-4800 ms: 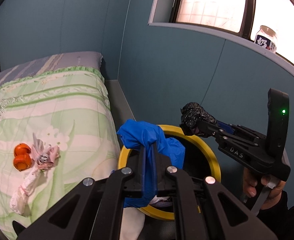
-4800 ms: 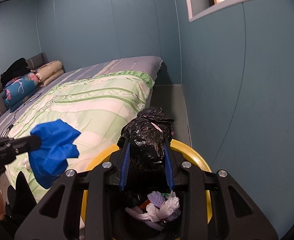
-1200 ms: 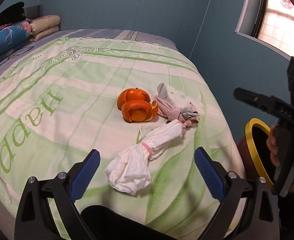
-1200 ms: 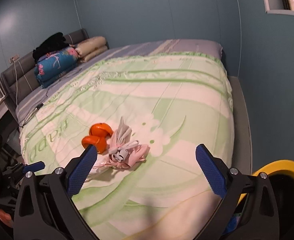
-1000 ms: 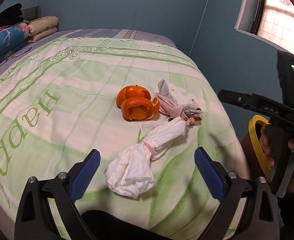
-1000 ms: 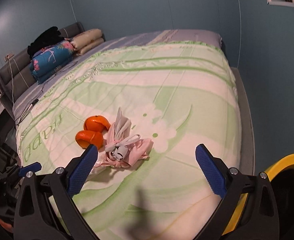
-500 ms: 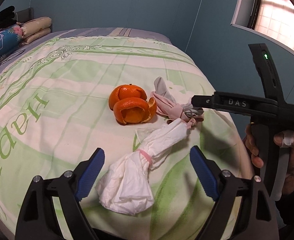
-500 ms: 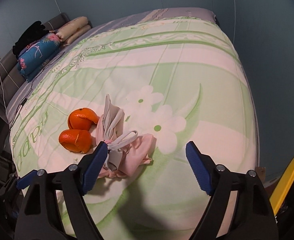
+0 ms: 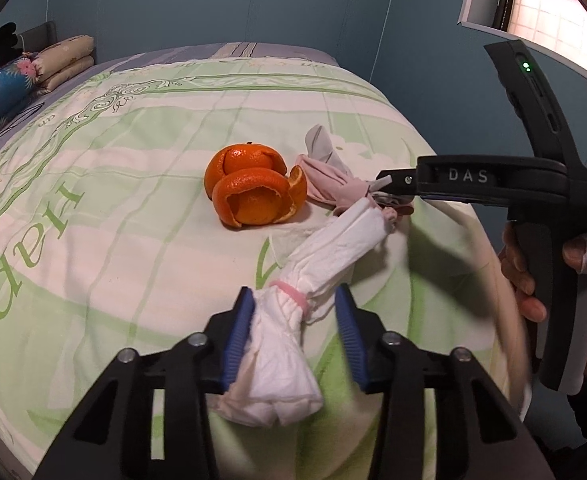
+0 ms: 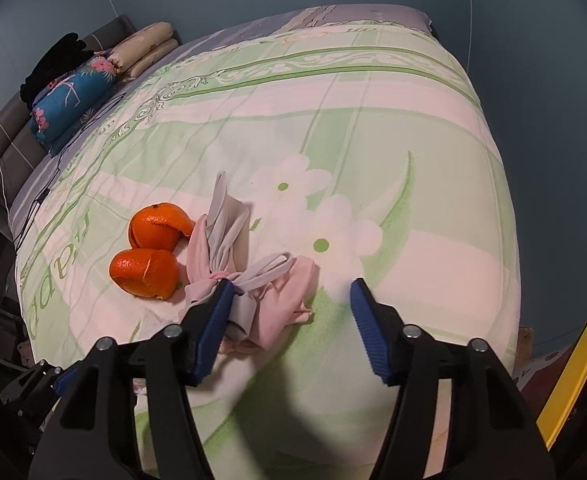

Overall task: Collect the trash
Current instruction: 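Grasp the white tissue with the left tool while the right tool grasps the pink wrapper, then lift the white tissue with the left tool while the right tool carries the pink wrapper to the bin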

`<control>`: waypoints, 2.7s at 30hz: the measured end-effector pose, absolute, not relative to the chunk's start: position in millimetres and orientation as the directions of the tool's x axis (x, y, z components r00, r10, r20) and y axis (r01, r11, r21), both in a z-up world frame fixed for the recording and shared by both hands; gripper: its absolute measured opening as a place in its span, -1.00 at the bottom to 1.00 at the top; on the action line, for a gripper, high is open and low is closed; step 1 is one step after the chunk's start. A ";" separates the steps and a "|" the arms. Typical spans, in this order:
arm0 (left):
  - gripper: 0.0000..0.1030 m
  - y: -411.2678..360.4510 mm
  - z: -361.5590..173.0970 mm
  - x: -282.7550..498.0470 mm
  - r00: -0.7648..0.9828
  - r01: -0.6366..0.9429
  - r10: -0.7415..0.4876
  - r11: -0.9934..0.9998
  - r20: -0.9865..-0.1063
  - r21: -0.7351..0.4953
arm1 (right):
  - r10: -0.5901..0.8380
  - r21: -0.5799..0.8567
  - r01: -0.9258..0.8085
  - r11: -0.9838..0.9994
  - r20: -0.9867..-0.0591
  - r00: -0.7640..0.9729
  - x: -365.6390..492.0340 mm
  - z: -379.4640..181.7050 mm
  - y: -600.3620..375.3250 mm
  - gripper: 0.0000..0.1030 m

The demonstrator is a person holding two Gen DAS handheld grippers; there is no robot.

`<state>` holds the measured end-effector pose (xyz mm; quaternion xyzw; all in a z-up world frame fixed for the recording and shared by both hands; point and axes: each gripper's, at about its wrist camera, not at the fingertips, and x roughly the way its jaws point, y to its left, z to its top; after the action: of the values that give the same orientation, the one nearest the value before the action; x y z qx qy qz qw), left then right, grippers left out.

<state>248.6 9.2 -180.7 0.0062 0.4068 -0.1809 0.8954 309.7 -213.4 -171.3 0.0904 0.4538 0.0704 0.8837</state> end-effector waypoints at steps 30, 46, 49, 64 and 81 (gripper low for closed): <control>-0.85 26.2 -153.1 222.6 0.615 0.309 -0.351 0.931 -0.706 -0.194 | 0.228 0.232 -0.081 0.969 -0.727 0.647 273.3 -125.7 -229.8 -0.98; -0.85 95.4 -128.4 206.8 0.690 0.155 -0.324 0.940 -0.648 -0.305 | 0.297 0.220 -0.201 0.955 -0.750 0.591 272.4 -130.0 -207.5 -0.94; -0.85 114.6 -123.8 206.1 0.710 0.112 -0.313 0.935 -0.631 -0.337 | 0.293 0.214 -0.203 0.955 -0.762 0.578 280.7 -134.4 -199.9 -0.38; -0.85 152.6 -128.4 189.9 0.739 0.050 -0.299 0.918 -0.604 -0.393 | 0.066 -0.041 -0.177 0.983 -0.828 0.557 308.6 -167.4 -163.2 -0.40; -0.85 149.8 -122.2 185.3 0.748 0.031 -0.270 0.926 -0.606 -0.375 | 0.136 0.060 -0.140 0.988 -0.759 0.637 267.6 -111.7 -216.7 -0.66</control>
<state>185.3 149.9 -122.2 -0.1735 0.3452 -0.0818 0.9187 267.6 -216.7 -111.7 -0.0021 0.4193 0.0762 0.9047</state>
